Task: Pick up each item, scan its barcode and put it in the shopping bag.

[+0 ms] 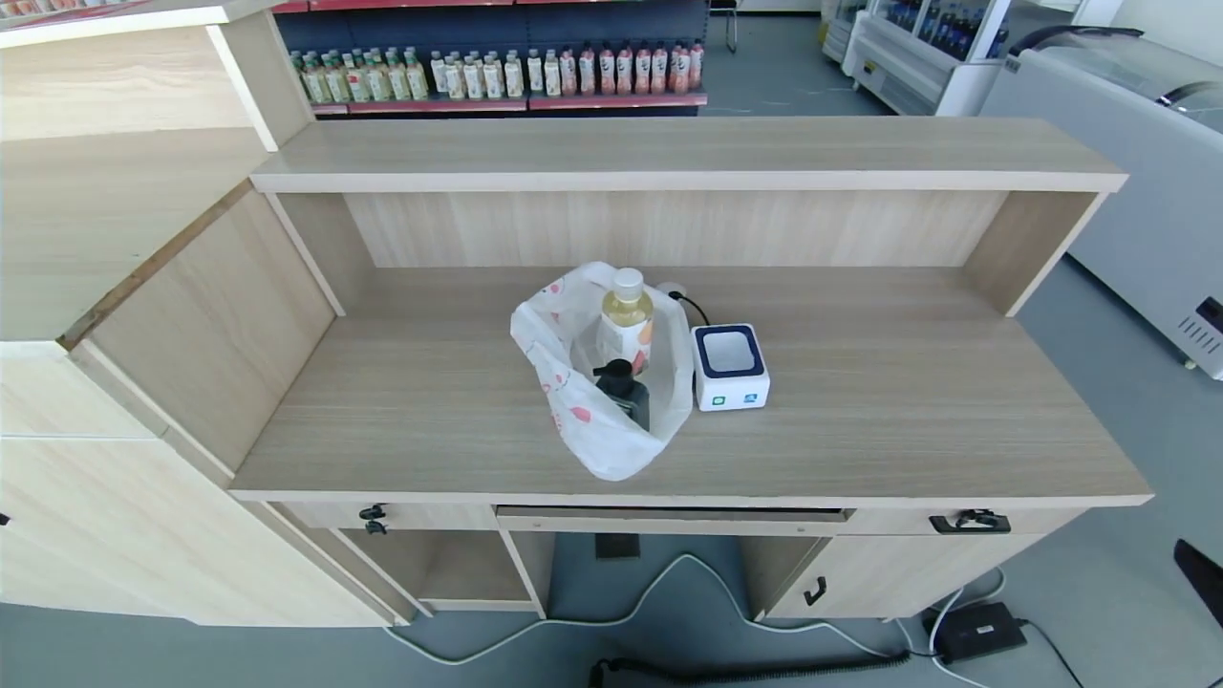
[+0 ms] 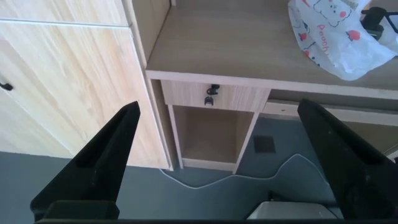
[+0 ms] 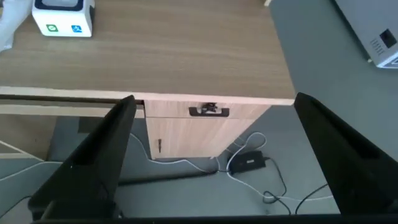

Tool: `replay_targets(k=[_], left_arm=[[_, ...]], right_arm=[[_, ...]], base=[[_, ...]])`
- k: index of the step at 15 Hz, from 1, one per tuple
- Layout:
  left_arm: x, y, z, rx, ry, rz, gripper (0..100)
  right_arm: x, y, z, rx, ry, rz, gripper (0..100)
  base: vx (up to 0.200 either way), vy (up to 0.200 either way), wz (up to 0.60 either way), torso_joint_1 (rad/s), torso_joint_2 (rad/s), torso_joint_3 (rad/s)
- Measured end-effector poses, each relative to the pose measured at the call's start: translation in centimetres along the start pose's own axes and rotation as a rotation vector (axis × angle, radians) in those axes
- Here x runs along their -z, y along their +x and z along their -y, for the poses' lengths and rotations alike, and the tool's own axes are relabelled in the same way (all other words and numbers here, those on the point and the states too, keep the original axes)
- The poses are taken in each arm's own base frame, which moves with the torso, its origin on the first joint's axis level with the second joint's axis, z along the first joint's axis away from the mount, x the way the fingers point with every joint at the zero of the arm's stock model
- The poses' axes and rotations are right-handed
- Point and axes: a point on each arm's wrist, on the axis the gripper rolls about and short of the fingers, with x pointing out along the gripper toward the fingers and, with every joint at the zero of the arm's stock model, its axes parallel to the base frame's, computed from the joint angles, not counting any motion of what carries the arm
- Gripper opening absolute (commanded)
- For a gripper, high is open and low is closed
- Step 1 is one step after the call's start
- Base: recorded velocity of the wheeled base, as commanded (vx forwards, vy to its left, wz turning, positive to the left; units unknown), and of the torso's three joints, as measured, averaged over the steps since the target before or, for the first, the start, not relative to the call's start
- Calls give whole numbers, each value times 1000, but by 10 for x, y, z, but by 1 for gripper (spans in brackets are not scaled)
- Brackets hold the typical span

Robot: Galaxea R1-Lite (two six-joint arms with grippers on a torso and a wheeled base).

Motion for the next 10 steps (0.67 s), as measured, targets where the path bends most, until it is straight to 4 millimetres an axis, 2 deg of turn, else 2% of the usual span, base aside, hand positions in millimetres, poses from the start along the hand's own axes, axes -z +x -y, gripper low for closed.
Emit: replay_targets(k=[6,10], left_arm=[[0,0,0,-1,0,0,100],[0,0,0,-1,-1,-1,100]], right_arm=[[56,-48,-16,-54,158,-104,100],[70,-66,-17,-79,188,-20,100]], base=[[0,0,0,0,0,0],[0,0,0,0,0,0]])
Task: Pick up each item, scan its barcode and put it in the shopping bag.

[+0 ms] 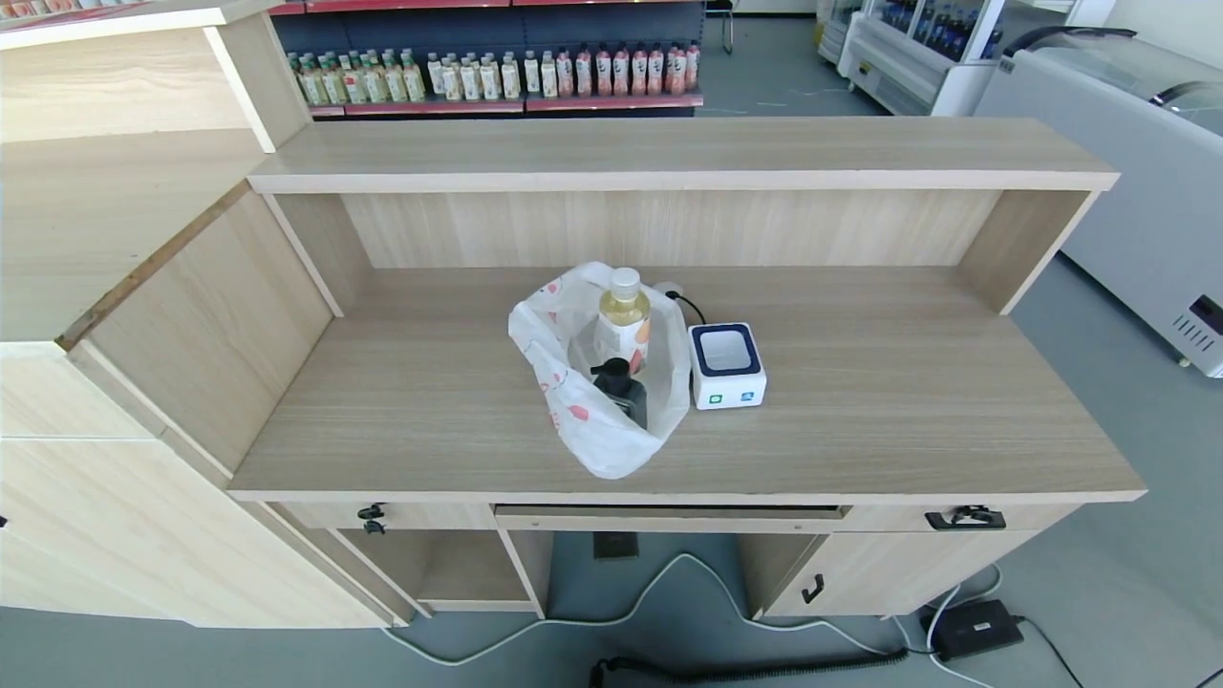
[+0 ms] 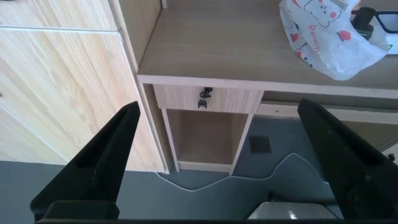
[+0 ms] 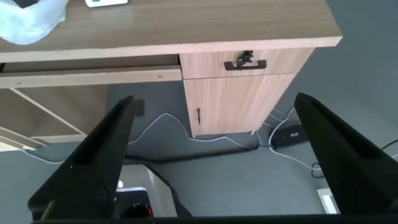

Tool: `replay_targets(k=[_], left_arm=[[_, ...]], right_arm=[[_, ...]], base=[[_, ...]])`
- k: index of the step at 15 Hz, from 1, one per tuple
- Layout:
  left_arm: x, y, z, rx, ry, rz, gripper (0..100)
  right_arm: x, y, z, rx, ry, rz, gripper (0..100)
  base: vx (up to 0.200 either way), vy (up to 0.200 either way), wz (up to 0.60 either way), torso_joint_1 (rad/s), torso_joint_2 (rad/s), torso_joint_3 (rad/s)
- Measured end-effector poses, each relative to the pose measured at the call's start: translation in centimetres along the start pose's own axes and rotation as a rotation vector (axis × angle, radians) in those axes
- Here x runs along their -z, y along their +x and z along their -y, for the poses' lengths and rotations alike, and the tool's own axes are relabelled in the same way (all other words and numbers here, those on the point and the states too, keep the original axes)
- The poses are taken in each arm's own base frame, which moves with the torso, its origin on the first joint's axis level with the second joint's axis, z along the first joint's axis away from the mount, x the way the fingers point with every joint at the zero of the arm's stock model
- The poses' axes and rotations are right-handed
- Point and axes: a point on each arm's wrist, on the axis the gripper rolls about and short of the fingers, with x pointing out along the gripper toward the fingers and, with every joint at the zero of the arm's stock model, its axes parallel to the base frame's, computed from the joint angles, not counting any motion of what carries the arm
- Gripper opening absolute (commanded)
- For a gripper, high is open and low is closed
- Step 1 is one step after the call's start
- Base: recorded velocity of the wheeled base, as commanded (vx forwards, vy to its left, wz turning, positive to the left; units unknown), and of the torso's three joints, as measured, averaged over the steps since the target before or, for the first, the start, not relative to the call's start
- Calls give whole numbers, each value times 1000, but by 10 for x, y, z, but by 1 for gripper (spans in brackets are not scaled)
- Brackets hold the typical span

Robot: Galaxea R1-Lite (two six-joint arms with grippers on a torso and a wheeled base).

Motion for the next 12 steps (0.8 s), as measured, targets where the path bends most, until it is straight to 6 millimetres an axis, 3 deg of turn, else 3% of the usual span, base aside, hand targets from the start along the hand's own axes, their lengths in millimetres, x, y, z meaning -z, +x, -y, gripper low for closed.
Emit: replay_targets(k=[12], left_arm=[[0,0,0,0,0,0,100]], right_arm=[[7,-9,1,-50,27,90,100]], base=[[0,0,0,0,0,0]])
